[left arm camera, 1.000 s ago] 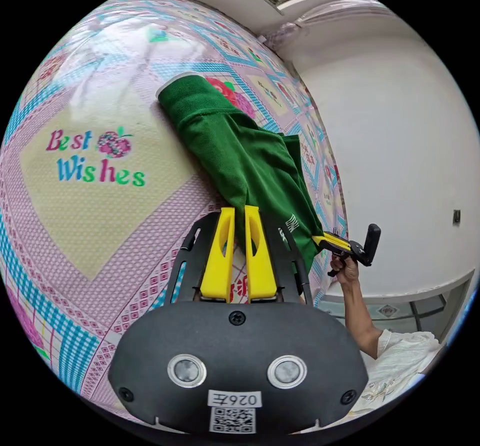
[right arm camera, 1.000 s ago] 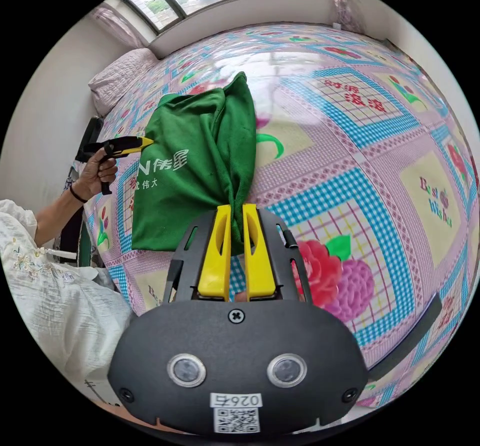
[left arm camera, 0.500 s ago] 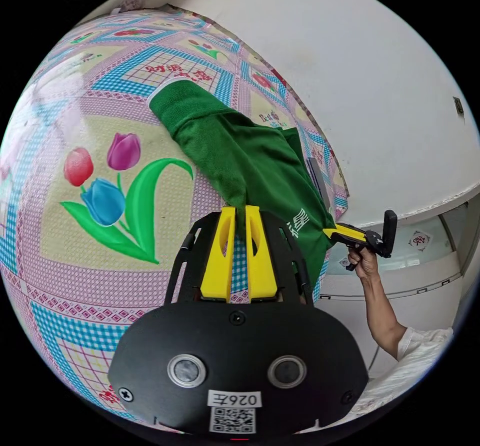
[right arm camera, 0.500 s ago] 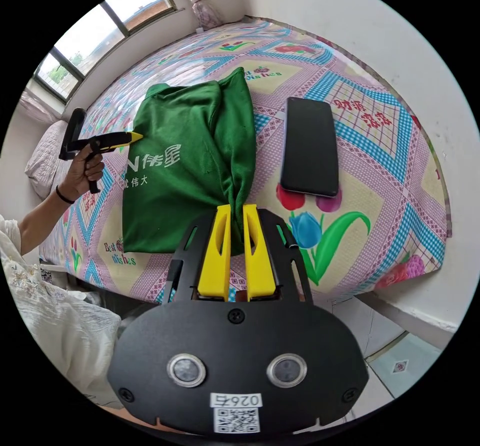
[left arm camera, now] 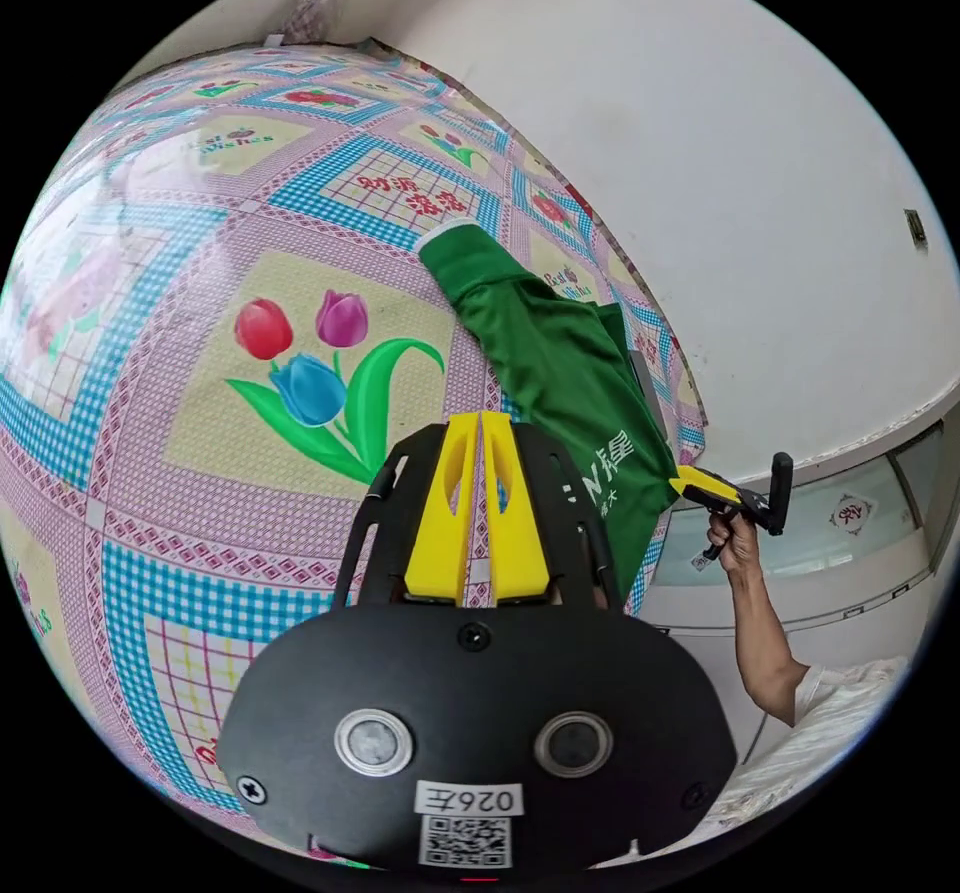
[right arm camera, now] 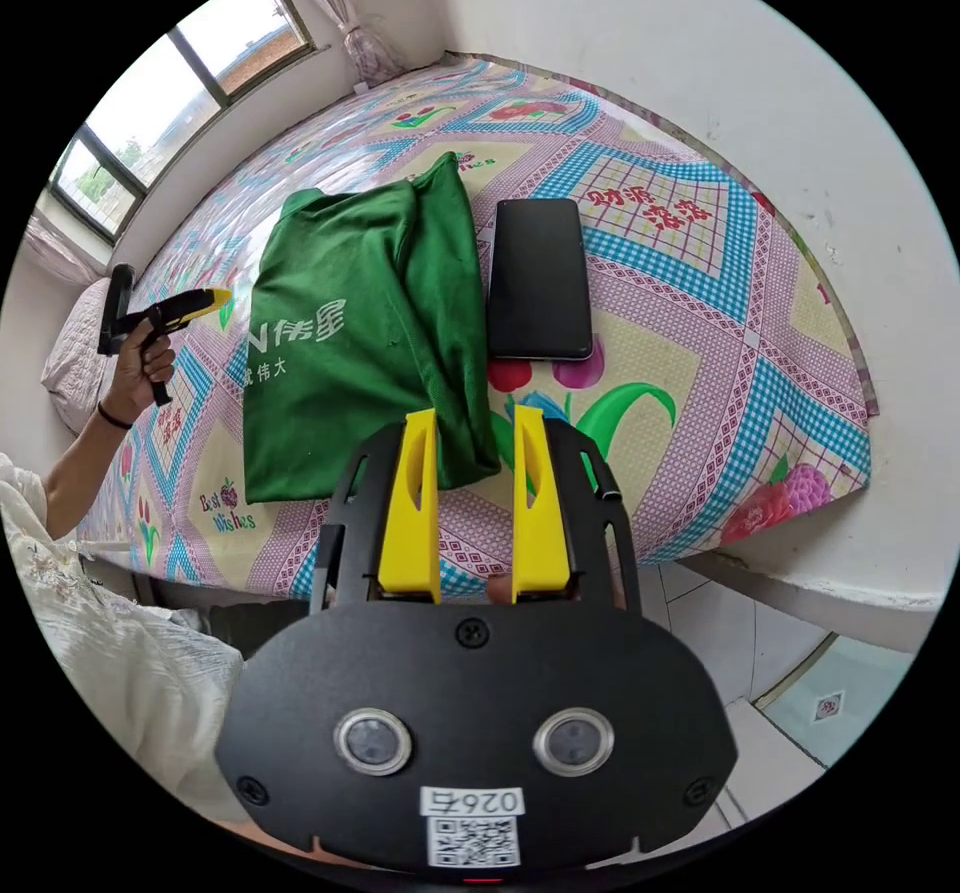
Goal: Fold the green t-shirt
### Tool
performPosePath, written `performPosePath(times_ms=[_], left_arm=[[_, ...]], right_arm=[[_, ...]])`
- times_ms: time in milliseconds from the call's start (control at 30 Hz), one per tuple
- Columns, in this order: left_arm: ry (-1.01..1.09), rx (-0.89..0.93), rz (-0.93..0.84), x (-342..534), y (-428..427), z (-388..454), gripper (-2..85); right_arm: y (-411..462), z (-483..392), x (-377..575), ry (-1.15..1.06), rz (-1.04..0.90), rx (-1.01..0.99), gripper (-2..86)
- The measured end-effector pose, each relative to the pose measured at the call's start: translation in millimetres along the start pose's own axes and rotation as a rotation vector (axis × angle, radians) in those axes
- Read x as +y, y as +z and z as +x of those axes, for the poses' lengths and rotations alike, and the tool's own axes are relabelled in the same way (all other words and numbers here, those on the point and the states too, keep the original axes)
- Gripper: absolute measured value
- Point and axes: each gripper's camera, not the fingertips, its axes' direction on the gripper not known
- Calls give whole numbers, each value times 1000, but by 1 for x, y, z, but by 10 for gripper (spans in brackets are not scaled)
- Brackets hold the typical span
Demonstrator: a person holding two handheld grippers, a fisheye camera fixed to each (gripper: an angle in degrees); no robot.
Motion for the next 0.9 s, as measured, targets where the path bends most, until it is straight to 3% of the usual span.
performPosePath(times_ms=[100, 233, 467, 667, 900], left_arm=[[-9, -81, 70, 35, -42, -1, -8], [2, -330, 122, 99, -104, 12, -9], [116, -632, 314, 236, -221, 49, -7], [20, -694, 434, 351, -334, 48, -9], [-120, -735, 519, 465, -422, 29, -10]], right_arm=[[-18, 1, 21, 40, 87, 8, 63], [-41, -18, 53, 55, 250, -61, 43], [-70, -143, 99, -159, 510, -182, 17], [-104, -249, 141, -382, 678, -326, -10], [-100, -340, 170, -620, 584, -518, -9]])
